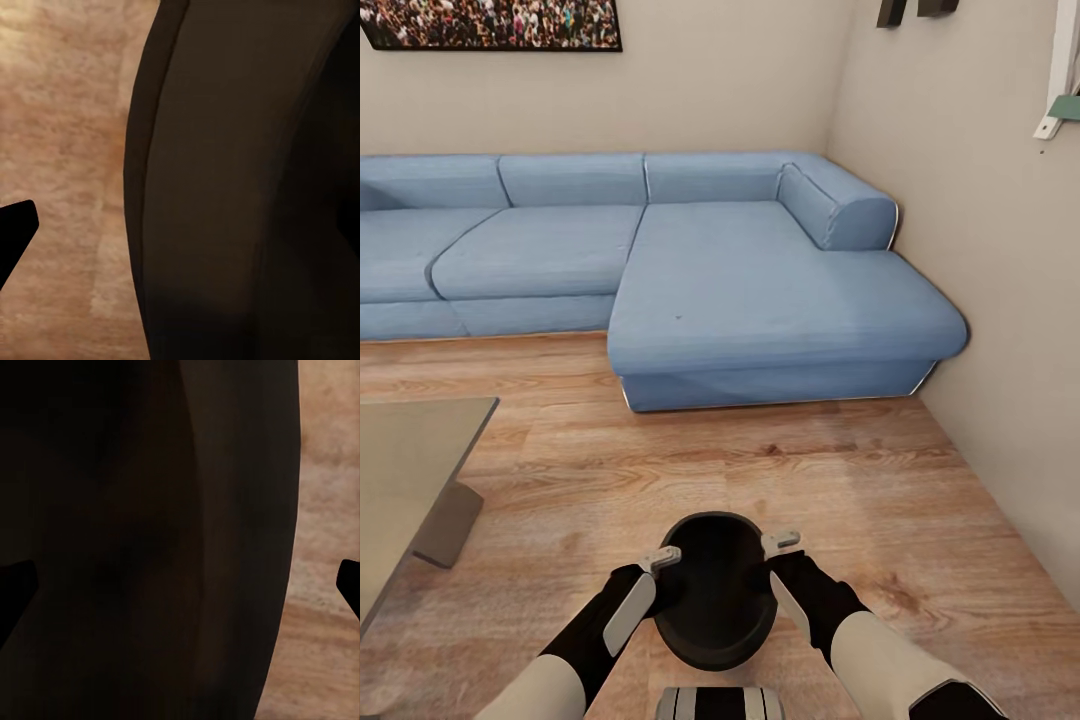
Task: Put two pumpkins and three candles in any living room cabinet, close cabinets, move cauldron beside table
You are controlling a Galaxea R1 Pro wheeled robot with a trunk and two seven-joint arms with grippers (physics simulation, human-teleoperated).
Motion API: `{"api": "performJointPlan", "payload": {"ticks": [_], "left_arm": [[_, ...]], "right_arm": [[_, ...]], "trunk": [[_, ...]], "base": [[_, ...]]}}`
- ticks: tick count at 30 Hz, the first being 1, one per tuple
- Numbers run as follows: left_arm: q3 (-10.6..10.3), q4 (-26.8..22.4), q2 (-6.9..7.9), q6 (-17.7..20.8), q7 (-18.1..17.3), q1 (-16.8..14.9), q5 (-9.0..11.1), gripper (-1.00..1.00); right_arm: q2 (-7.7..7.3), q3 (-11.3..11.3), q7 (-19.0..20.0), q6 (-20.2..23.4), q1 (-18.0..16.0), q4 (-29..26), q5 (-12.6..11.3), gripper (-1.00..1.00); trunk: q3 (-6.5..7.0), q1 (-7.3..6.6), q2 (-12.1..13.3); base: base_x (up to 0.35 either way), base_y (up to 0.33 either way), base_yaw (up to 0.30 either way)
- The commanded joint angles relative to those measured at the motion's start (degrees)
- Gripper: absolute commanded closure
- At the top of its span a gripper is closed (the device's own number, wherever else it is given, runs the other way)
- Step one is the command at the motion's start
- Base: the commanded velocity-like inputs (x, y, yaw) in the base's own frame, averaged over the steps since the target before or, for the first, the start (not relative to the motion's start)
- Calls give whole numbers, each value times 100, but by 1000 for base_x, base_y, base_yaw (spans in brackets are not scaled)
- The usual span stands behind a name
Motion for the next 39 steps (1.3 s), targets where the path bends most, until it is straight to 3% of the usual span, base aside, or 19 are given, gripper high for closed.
{"api": "performJointPlan", "payload": {"ticks": [1,2,3,4,5,24,39], "left_arm": [[-24,-9,6,5,54,-2,56,-100],[-23,-8,9,2,52,-2,49,-100],[-18,-8,14,1,50,-2,45,-100],[-14,-3,17,0,49,-2,43,-100],[-13,2,18,-1,47,-2,41,100],[25,116,23,-20,16,-2,83,100],[42,110,23,-20,88,-2,25,100]], "right_arm": [[0,31,-51,25,-3,-5,-61,-100],[0,30,-51,30,-3,-5,-61,-100],[0,30,-54,37,-3,-5,-61,100],[0,28,-56,44,-3,-6,-61,100],[0,26,-57,47,-3,-6,-61,100],[0,18,-43,21,-3,-48,-62,100],[0,20,-42,16,-3,-50,-61,100]], "trunk": [[-4,-1,-2],[-4,-1,-2],[-4,-1,-2],[-4,-1,-2],[-4,-1,-2],[-4,-1,-2],[-4,-1,-2]], "base": [[0,0,0],[0,0,0],[0,0,0],[0,0,0],[0,0,0],[0,0,6],[0,0,260]]}}
